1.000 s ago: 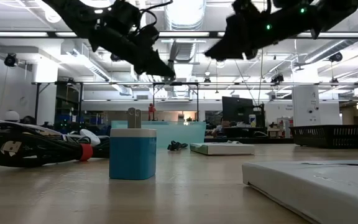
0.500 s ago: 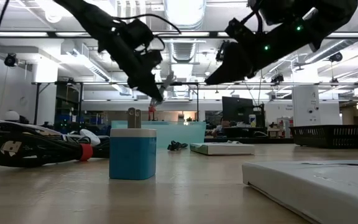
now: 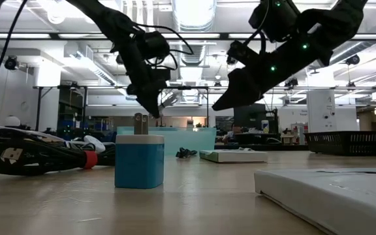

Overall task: Pick and place items into bin
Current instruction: Put the white charger cable into the blue bin, then put the left black charger cable into the blue bin

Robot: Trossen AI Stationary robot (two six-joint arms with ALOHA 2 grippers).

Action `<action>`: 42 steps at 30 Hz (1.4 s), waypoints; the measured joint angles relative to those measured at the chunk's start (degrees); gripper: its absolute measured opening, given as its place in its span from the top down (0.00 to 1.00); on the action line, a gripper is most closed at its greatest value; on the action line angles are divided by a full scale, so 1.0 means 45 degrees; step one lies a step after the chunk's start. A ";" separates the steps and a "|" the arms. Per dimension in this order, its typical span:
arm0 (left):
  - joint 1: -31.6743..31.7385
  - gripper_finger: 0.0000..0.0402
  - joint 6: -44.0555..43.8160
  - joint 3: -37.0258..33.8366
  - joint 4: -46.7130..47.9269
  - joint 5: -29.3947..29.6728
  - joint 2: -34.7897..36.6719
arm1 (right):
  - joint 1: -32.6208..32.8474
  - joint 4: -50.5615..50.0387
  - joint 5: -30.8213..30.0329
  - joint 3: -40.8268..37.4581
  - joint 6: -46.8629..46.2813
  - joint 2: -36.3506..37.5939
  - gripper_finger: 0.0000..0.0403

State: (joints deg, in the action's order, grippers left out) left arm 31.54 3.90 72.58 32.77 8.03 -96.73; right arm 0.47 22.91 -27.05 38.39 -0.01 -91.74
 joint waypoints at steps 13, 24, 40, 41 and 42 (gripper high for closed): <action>0.0110 0.93 -0.0717 -0.0087 0.2056 -0.0041 -0.0005 | 0.0000 -0.0085 0.0000 0.0105 0.0142 0.0009 0.59; 0.0110 0.75 -0.0555 0.0004 0.1937 -0.0046 -0.0005 | 0.0000 -0.0460 0.0000 0.0094 0.0132 0.0019 0.60; -0.1040 0.71 0.0544 0.0627 0.3965 -0.2531 0.0988 | 0.0005 -0.0485 0.0000 0.0089 0.0092 0.0029 0.62; -0.1145 0.71 0.0451 0.0627 0.4259 -0.2526 0.1135 | 0.0005 -0.0493 0.0000 0.0089 0.0097 0.0029 0.62; -0.1251 0.71 0.0222 0.0627 0.4515 -0.2487 0.1283 | 0.0000 -0.0494 0.0000 0.0089 0.0097 0.0029 0.62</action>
State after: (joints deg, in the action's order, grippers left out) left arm 25.91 4.90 75.40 53.09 -3.16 -90.95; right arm 0.47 20.69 -27.05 38.79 0.43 -91.61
